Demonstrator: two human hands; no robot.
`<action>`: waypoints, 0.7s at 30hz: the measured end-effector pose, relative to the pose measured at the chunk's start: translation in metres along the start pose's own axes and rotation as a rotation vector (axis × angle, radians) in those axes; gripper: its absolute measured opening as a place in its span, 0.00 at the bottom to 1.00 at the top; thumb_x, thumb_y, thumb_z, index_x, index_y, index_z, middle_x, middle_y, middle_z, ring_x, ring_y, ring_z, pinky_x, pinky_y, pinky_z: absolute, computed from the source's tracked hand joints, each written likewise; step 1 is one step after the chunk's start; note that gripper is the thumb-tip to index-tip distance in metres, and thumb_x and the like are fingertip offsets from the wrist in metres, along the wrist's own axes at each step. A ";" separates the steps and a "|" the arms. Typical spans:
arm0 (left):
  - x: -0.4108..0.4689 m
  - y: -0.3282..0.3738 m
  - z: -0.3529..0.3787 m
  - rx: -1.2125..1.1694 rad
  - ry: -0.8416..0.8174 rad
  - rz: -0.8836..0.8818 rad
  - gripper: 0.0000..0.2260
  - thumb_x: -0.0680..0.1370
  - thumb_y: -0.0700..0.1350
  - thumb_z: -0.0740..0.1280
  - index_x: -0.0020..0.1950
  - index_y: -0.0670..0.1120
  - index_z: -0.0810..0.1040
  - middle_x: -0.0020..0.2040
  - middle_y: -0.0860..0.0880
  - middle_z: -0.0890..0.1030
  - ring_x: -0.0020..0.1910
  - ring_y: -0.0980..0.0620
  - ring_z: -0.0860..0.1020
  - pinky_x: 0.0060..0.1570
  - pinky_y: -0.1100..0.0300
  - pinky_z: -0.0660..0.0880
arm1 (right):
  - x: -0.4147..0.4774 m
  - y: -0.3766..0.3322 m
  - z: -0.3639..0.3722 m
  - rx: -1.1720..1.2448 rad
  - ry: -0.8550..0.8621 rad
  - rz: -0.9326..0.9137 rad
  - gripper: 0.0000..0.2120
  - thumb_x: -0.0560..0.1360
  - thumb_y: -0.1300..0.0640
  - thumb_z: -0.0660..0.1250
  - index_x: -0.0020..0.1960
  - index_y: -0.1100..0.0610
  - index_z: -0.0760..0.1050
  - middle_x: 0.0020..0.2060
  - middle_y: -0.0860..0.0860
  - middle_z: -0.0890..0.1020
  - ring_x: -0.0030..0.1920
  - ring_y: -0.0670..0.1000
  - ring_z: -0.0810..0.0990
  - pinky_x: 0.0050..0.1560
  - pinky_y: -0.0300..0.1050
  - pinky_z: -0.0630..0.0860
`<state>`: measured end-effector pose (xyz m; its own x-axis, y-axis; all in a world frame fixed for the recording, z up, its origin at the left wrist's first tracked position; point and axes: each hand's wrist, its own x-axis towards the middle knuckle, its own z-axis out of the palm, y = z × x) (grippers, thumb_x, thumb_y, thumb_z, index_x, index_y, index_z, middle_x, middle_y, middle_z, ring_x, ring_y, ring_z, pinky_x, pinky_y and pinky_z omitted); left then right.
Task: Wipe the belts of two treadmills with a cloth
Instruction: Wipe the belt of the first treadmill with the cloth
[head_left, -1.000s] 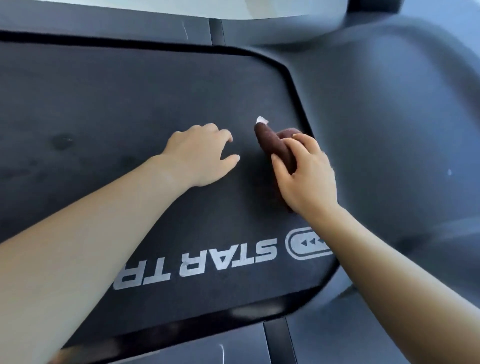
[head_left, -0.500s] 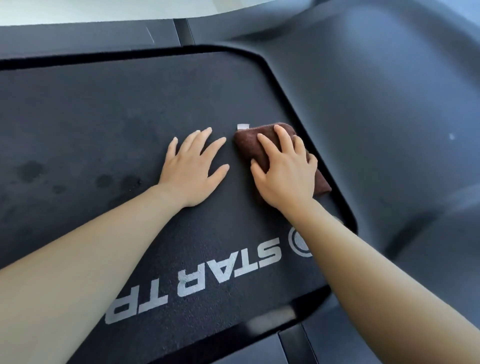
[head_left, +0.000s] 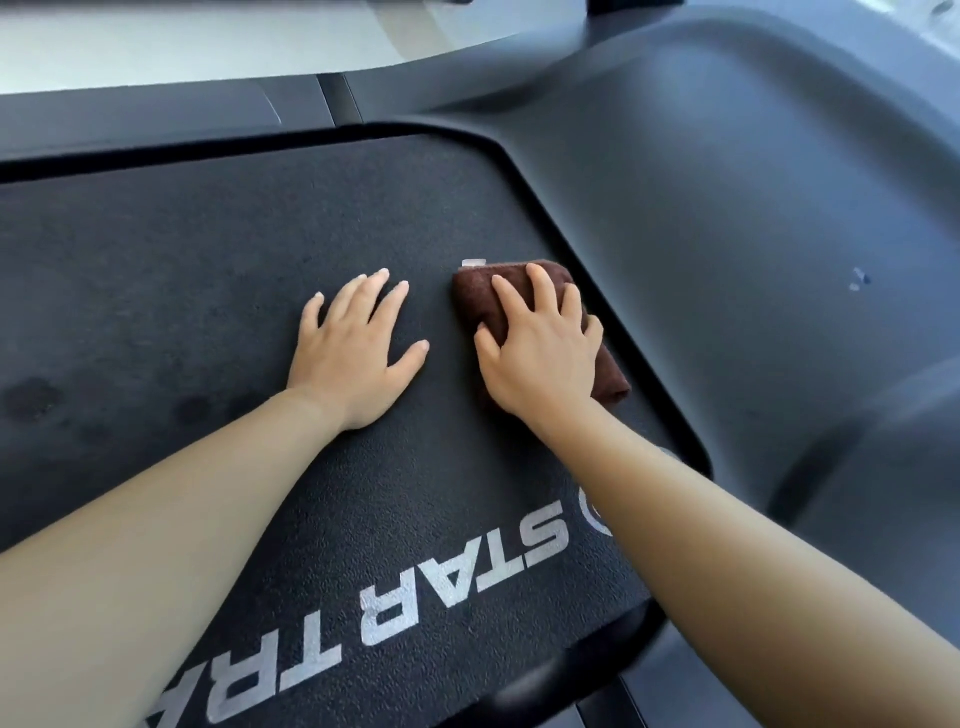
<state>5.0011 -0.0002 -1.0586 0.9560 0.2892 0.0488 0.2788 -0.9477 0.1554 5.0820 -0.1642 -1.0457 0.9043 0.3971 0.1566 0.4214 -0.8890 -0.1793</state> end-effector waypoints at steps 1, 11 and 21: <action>0.000 0.000 0.000 0.004 0.006 -0.001 0.31 0.76 0.62 0.49 0.76 0.50 0.53 0.77 0.50 0.52 0.76 0.51 0.50 0.72 0.46 0.47 | 0.011 -0.002 0.000 0.002 -0.013 0.002 0.25 0.75 0.41 0.56 0.71 0.44 0.64 0.74 0.50 0.60 0.70 0.60 0.58 0.65 0.61 0.56; 0.008 -0.001 -0.002 -0.039 -0.030 0.022 0.30 0.77 0.61 0.51 0.76 0.51 0.54 0.77 0.51 0.52 0.76 0.51 0.49 0.72 0.44 0.46 | 0.009 0.020 -0.012 -0.086 -0.063 -0.167 0.33 0.70 0.32 0.55 0.73 0.41 0.61 0.74 0.50 0.60 0.67 0.58 0.63 0.58 0.55 0.64; 0.060 -0.002 0.000 -0.051 -0.041 0.035 0.30 0.77 0.62 0.51 0.76 0.51 0.53 0.77 0.50 0.51 0.76 0.50 0.48 0.73 0.44 0.45 | 0.045 0.011 -0.001 0.022 -0.048 -0.147 0.28 0.74 0.39 0.57 0.73 0.44 0.63 0.75 0.50 0.59 0.75 0.56 0.51 0.70 0.58 0.55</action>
<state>5.0576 0.0185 -1.0563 0.9684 0.2488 0.0144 0.2407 -0.9488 0.2045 5.1273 -0.1560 -1.0392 0.8346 0.5339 0.1358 0.5507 -0.8152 -0.1792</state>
